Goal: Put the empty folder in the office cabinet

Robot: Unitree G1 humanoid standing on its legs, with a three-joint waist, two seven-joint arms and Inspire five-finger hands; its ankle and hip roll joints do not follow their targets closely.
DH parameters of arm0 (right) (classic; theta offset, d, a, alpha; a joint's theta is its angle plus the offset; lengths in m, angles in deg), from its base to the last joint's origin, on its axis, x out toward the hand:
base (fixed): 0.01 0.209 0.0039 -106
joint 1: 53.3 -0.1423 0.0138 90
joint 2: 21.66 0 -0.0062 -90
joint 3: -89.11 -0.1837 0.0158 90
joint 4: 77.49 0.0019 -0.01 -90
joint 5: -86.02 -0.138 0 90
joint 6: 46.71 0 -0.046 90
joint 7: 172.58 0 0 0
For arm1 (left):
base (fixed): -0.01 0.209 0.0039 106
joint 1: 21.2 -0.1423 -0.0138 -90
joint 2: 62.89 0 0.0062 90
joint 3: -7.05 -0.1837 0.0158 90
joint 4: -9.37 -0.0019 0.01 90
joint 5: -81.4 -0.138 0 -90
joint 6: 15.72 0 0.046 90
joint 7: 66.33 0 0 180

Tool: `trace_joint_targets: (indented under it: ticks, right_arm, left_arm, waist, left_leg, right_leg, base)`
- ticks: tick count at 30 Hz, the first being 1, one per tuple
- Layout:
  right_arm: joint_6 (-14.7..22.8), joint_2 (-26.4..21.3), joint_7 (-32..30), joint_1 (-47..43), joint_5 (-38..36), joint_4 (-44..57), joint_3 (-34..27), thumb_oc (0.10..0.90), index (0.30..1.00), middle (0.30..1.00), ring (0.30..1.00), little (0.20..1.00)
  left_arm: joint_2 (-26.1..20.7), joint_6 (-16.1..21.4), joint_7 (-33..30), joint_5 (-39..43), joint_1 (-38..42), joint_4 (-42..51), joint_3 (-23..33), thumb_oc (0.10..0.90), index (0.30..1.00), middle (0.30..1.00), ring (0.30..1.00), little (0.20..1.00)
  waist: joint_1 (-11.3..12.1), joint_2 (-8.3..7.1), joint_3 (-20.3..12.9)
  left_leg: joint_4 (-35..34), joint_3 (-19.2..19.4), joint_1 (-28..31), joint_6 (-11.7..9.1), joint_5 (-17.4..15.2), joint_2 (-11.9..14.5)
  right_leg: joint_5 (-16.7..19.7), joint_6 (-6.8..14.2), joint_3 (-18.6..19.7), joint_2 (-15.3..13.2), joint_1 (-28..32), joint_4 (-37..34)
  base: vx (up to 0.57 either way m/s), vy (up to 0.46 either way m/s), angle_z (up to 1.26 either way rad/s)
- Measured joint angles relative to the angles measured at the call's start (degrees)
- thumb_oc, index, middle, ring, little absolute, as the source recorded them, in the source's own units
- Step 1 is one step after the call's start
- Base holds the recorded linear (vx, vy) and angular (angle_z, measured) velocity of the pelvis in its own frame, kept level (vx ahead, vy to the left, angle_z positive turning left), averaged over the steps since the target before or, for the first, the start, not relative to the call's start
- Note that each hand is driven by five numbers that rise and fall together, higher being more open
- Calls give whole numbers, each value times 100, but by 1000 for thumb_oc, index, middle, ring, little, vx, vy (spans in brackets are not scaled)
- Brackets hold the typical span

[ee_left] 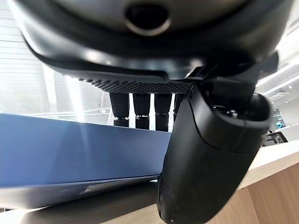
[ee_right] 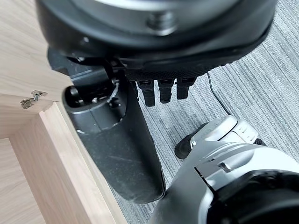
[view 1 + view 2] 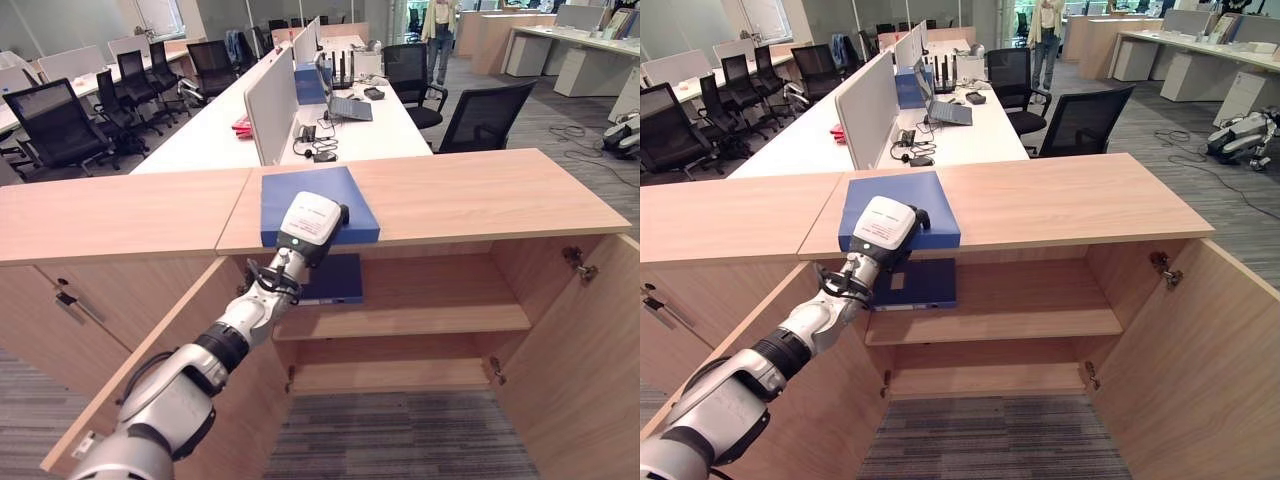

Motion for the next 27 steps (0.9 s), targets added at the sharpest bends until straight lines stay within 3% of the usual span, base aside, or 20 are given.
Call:
trace_joint_targets:
  ticks: [7, 10, 11, 13, 16, 20, 23, 26, 27]
  right_arm:
    - [15, 1, -31, 5, 2, 0, 2, 800, 900, 900, 900, 900]
    - [28, 1, -102, 27, 5, 40, -54, 800, 900, 900, 900, 900]
    - [60, 10, -142, 102, 5, 204, -160, 800, 900, 900, 900, 900]
    - [59, 25, -146, 187, 4, 184, -255, 800, 900, 900, 900, 900]
    - [93, 16, -124, 94, 71, 242, -257, 800, 900, 900, 900, 900]
    - [78, 5, -17, 97, 271, 668, -28, 800, 900, 900, 900, 900]
    - [73, -316, 235, 986, 304, 2857, 220, 800, 900, 900, 900, 900]
    - [72, -616, 429, 1510, 481, 4327, 185, 800, 900, 900, 900, 900]
    - [176, -677, 481, 1538, 504, 4410, 149, 800, 900, 900, 900, 900]
  left_arm:
    - [7, 6, -161, 105, -75, 59, 54, 400, 300, 300, 300, 300]
    - [-51, 59, 127, 534, -962, 1831, 761, 400, 300, 300, 300, 300]
    - [-193, 231, 303, 826, -1851, 3305, 1231, 400, 300, 300, 300, 300]
    - [-272, 893, 626, 1421, -2207, 4195, 1103, 400, 300, 300, 300, 300]
    - [-331, 1549, 1383, 2393, -2687, 4976, 1059, 400, 300, 300, 300, 300]
    - [-419, 1799, 2112, 4098, -3320, 5511, 1268, 400, 300, 300, 300, 300]
    - [-523, 1871, 2736, 5558, -4732, 6164, 2257, 400, 300, 300, 300, 300]
    - [-536, 1835, 2955, 6481, -5585, 6191, 2940, 400, 300, 300, 300, 300]
    - [-548, 1738, 2981, 6628, -5704, 6177, 3013, 400, 300, 300, 300, 300]
  waist:
    - [4, -2, 1]
    - [125, -13, 8]
    - [127, -13, 13]
    - [333, -83, 23]
    - [486, -107, 22]
    - [484, -98, 26]
    - [446, -25, 62]
    - [496, 0, 74]
    - [512, -20, 78]
  left_leg:
    - [0, 23, 13, 16, -13, 3]
    - [0, 53, 7, 49, 0, 5]
    - [-8, 98, -3, 57, -18, 7]
    - [0, -4, 45, 63, -25, -3]
    - [-5, -29, 55, 33, -55, -17]
    - [-23, -28, 108, 20, -85, -18]
    - [-25, -6, 117, 16, -108, -7]
    - [-24, -33, 100, 14, -108, -4]
    - [-25, -42, 98, 16, -109, -4]
  right_leg:
    - [0, 0, 21, 3, 6, 0]
    - [-2, -1, 47, 3, 13, 11]
    - [-2, -2, 77, 8, -7, 0]
    - [-40, 12, 3, 0, 46, -1]
    - [-71, 14, -21, -15, 75, 1]
    - [-68, 17, -15, -17, 124, 0]
    - [-70, 11, 0, -7, 110, -1]
    - [-95, -21, -22, -2, 98, -2]
    - [-101, -30, -28, -2, 98, -2]
  base:
    - [0, 0, 0]
    - [-10, 3, -9]
    - [0, 0, 0]
    - [-2, 7, 18]
    - [-4, 2, 7]
    - [-13, -9, -3]
    - [-12, -10, -8]
    - [10, 1, 8]
    - [27, 14, 6]
